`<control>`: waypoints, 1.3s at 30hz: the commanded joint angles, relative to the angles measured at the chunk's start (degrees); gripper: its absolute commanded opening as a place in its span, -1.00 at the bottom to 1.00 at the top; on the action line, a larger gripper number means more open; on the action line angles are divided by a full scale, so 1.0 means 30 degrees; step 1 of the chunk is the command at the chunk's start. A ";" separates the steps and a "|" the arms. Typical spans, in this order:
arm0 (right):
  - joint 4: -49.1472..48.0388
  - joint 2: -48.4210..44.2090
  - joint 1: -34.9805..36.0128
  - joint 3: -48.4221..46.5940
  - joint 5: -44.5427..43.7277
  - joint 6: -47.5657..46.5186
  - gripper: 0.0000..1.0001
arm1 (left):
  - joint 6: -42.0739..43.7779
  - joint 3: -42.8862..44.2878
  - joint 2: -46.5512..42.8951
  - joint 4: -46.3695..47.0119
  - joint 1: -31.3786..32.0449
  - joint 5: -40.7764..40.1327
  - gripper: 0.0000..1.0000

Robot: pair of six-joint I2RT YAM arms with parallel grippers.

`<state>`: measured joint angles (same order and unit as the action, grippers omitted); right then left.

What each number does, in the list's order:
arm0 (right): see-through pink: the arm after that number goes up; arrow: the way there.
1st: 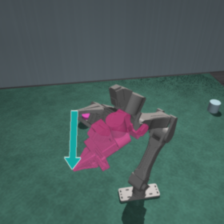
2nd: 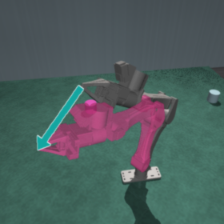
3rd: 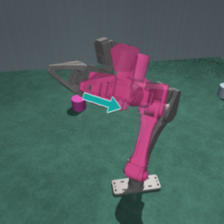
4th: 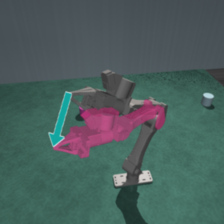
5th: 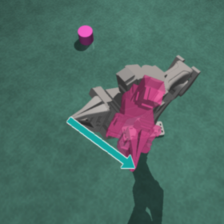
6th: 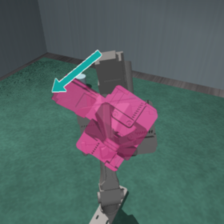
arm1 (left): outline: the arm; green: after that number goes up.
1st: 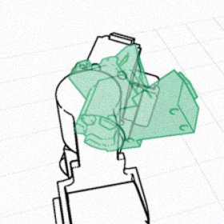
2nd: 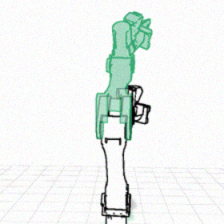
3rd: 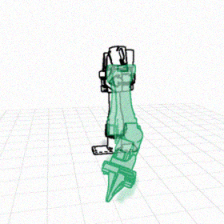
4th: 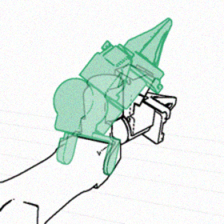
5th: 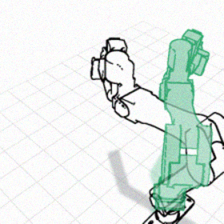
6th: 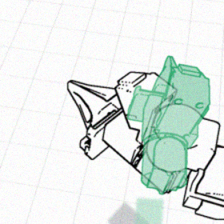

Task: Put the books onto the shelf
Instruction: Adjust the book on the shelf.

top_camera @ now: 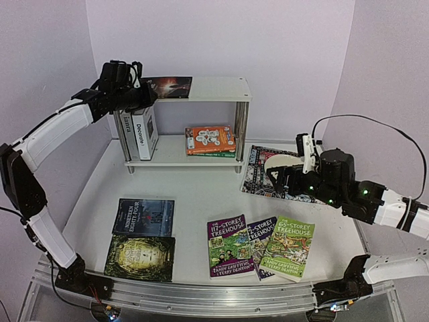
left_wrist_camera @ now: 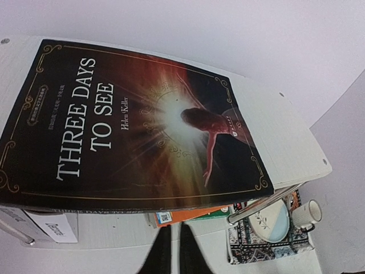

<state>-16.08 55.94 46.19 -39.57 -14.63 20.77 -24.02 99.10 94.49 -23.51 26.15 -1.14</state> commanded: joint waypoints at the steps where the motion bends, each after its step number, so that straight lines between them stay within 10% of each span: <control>1: -0.0384 -0.0358 -0.0052 0.0004 -0.0595 -0.0342 0.97 | 0.0370 0.1114 0.0371 0.0372 -0.0088 0.0309 -1.00; 39: -0.0413 -0.0210 -0.0063 -0.0198 -0.1756 -0.0954 0.97 | 0.1040 0.2438 0.1989 0.0210 -0.0804 0.1112 -1.00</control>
<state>-16.08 55.92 46.19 -39.57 -17.88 18.67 -22.24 103.63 99.75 -24.03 24.47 1.83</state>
